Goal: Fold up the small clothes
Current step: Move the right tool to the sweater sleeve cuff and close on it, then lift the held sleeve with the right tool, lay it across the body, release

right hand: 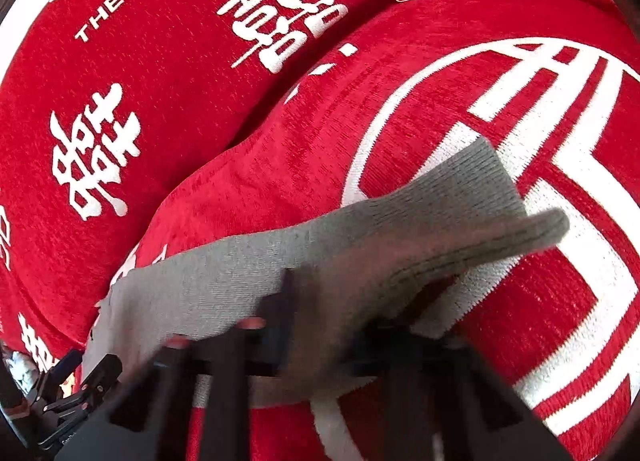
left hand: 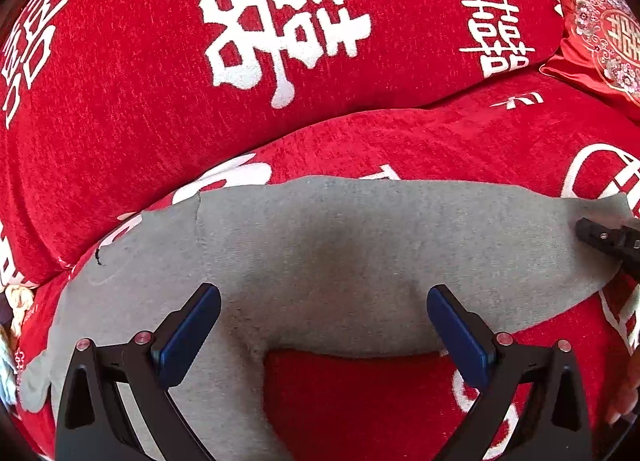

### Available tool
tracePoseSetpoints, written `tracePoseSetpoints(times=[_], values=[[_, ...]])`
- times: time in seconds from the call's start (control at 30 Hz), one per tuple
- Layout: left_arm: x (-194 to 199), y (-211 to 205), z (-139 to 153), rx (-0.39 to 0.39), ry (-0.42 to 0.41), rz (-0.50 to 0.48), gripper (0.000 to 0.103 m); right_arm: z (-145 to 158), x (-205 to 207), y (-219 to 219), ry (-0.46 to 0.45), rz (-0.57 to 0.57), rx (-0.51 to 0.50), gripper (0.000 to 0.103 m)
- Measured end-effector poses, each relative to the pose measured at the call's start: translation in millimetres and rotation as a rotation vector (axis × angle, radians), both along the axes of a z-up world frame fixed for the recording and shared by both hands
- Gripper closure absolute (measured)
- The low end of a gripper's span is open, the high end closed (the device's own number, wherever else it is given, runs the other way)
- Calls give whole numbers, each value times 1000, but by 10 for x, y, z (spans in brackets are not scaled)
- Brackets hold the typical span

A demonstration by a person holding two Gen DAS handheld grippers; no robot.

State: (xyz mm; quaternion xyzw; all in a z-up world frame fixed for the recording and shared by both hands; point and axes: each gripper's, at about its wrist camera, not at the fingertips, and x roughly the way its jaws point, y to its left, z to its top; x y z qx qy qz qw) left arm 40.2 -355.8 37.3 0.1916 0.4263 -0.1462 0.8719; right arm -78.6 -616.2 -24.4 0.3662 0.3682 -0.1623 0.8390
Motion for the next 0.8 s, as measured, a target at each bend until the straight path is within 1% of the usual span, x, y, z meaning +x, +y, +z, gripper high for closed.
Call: tracePoseSetpoints(times=[0.07,0.17,0.3,0.37,0.43,0.5,0.53,0.6,0.63,0.67,0.7,0.8], values=[[47,68,3,-6,1,12,0,88,-60,7,-39,-8,-29,97],[197,240,3,-31,27,66,0,245,-176,52,-105,-20,-74,97],[343,440,-59,-45,67,132,0,388,-243,146,-115,-49,-156,98],[394,506,-121,-45,95,146,0,349,-205,152,-90,-46,-150,98],[434,544,-171,-46,121,154,0,252,-166,96,-70,-42,-103,97],[464,590,-215,-54,141,165,0,138,-172,-3,-86,-47,-16,96],[477,615,-224,-64,148,170,0,77,-192,-61,-101,-54,37,94],[495,650,-219,-80,156,179,0,-14,-225,-157,-124,-81,110,89],[496,654,-214,-80,154,178,0,-44,-238,-194,-131,-94,127,84],[495,648,-207,-77,150,176,0,-85,-249,-243,-142,-105,155,75],[494,631,-198,-74,149,174,0,-124,-257,-275,-150,-114,187,73],[493,622,-205,-70,144,168,0,-173,-333,-367,-227,-153,274,74]])
